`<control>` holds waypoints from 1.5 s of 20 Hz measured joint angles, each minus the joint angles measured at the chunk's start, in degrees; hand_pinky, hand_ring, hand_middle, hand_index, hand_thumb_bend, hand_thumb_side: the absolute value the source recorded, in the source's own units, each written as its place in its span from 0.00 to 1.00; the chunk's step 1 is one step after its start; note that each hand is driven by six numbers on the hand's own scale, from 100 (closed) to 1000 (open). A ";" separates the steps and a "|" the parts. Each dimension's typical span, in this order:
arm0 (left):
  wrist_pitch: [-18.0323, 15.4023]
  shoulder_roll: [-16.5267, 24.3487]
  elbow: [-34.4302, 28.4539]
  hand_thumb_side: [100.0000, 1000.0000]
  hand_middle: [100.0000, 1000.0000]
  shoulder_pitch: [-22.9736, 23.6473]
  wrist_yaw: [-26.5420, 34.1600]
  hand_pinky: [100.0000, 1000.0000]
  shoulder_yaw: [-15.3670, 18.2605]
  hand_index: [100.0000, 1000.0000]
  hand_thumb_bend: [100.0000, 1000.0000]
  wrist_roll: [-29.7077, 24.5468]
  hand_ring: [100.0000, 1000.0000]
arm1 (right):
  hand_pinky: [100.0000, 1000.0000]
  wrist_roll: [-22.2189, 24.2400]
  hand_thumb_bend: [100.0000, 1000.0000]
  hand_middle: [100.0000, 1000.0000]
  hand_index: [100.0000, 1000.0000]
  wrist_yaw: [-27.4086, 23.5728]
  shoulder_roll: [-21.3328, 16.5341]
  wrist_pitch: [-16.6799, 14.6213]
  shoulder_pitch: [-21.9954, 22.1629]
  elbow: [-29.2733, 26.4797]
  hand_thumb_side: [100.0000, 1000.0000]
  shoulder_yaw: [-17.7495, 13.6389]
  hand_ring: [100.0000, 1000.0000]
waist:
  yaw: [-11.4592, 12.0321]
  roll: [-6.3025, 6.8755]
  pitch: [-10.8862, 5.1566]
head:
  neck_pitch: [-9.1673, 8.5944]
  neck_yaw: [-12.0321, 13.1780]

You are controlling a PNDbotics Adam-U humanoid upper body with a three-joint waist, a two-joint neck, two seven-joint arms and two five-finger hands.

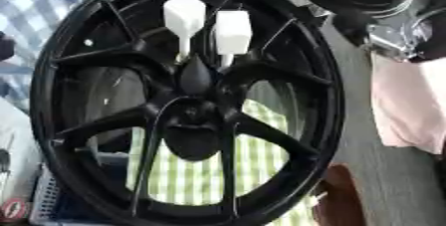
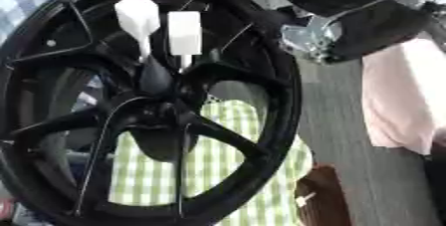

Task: Pull the pin out of the wheel hub.

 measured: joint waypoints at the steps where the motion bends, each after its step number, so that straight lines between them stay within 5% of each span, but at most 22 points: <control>1: 0.00 0.00 0.04 0.68 0.54 0.00 -0.01 0.70 0.00 0.76 0.00 0.00 0.60 | 0.89 0.88 0.17 0.77 0.80 0.80 0.08 0.26 -1.29 0.45 0.45 0.90 0.82 | -0.18 0.14 0.00 | 0.00 -0.01; 7: 0.00 0.00 0.05 0.68 0.54 0.16 -0.03 0.70 0.01 0.76 0.00 0.03 0.60 | 0.89 6.88 0.17 0.77 0.80 3.25 1.67 -0.10 -3.85 3.20 0.45 1.96 0.82 | -0.42 0.25 0.00 | 0.01 0.07; 8: 0.00 0.00 0.05 0.68 0.54 0.21 -0.03 0.70 0.00 0.76 0.00 0.02 0.60 | 0.89 7.70 0.27 0.79 0.83 3.34 1.78 -0.10 -4.02 3.46 0.45 1.89 0.84 | -0.36 0.25 -0.02 | 0.01 0.01; 10: 0.05 0.00 0.07 0.68 0.54 0.24 -0.03 0.70 -0.18 0.76 0.00 -0.06 0.60 | 0.89 9.36 0.28 0.79 0.83 4.05 2.93 0.52 -5.59 4.85 0.45 2.33 0.84 | 0.80 0.26 -0.28 | -0.01 -0.54; 17: 0.11 0.01 0.27 0.68 0.54 0.37 -0.03 0.70 -0.33 0.76 0.00 -0.15 0.60 | 0.90 14.53 0.26 0.80 0.84 10.16 12.65 3.48 -13.63 14.92 0.45 4.06 0.85 | 0.77 -0.07 -0.52 | -0.63 -1.12; 30: 0.14 0.00 0.38 0.69 0.54 -0.21 -0.01 0.70 -0.35 0.76 0.00 -0.18 0.60 | 0.90 13.97 0.33 0.81 0.85 18.87 19.68 -2.53 -15.28 29.88 0.47 4.49 0.86 | 1.83 -0.47 0.05 | -1.02 -1.77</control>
